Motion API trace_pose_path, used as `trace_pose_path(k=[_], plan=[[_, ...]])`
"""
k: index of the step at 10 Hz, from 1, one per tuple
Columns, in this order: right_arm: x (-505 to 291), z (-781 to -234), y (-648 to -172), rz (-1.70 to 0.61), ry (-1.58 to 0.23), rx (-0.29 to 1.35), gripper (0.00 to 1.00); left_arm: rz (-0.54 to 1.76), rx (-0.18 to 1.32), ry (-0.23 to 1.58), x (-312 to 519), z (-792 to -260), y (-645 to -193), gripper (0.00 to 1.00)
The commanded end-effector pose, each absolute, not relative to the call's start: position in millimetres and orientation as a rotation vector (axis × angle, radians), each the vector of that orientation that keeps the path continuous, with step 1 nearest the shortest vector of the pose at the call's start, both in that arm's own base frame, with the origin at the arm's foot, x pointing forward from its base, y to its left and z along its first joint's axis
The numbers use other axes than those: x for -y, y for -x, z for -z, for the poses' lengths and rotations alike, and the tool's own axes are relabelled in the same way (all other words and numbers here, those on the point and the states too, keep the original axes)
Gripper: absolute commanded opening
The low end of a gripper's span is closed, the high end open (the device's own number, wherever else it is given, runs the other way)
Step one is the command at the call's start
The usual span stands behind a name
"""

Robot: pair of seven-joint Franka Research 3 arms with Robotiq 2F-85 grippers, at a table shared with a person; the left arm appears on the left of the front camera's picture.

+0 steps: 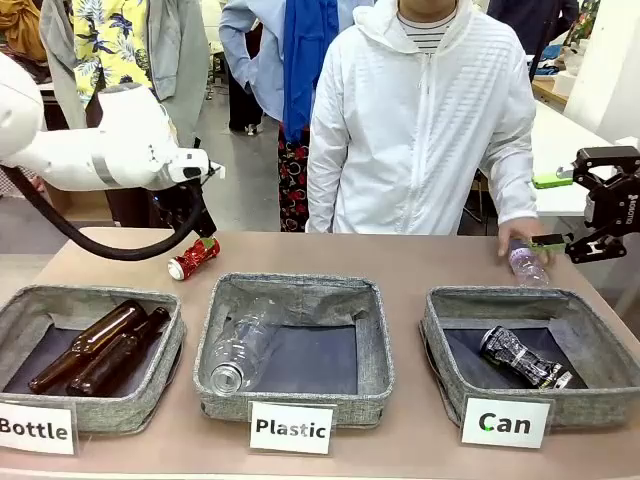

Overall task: Sort the can waste into the basket.
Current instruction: Pick up the can waste from the table and place it in the right Fabric basket.

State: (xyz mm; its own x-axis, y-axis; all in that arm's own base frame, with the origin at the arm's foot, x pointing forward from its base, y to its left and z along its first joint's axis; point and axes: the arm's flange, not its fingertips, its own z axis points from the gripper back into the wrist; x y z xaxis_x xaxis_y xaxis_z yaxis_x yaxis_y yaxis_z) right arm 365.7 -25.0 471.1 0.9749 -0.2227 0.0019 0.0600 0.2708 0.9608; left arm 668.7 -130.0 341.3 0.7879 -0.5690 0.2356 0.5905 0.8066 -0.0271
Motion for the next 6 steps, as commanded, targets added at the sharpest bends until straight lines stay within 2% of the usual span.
trace_pose_path(k=[1, 6], plan=[[28, -473, -365, 0.168, -1.280, 0.156, 1.00, 0.611, 0.174, 0.089, 137, -334, -679, 1.00], [28, -473, -365, 0.168, -1.280, 0.156, 1.00, 0.546, 0.124, 0.078, 131, -312, -689, 1.00]])
